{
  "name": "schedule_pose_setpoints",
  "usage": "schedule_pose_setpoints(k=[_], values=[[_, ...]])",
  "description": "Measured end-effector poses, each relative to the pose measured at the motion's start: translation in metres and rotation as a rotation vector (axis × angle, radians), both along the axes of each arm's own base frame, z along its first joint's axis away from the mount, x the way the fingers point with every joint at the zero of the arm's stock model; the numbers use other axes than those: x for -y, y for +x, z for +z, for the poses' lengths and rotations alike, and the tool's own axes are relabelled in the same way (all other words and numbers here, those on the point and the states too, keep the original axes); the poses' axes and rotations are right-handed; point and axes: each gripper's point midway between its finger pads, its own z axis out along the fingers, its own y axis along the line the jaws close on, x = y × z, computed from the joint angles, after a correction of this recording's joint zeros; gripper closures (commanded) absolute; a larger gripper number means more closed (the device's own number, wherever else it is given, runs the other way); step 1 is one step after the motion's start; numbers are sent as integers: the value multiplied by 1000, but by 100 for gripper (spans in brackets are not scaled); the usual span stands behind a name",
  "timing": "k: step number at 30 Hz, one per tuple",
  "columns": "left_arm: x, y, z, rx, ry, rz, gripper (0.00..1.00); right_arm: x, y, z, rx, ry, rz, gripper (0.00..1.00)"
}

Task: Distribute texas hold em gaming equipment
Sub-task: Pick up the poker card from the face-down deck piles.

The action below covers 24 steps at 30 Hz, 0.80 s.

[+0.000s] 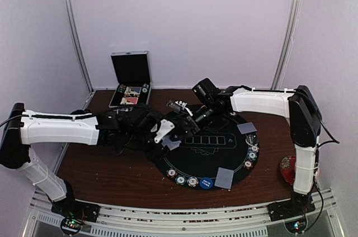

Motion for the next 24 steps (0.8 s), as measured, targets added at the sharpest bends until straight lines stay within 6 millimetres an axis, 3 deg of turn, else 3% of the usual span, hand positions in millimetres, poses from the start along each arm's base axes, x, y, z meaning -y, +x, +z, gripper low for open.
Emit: schedule_pose_setpoints(k=[9,16,24], values=[[-2,-2,-3,-9,14,-9,37,-14,-6,-13,-52,-14,7,52],[0,-2,-2,-8,5,-12,37,-19,-1,-10,-69,0,-20,53],[0,-3,-2,-11,5,-14,37,-21,3,-7,-65,12,-36,68]])
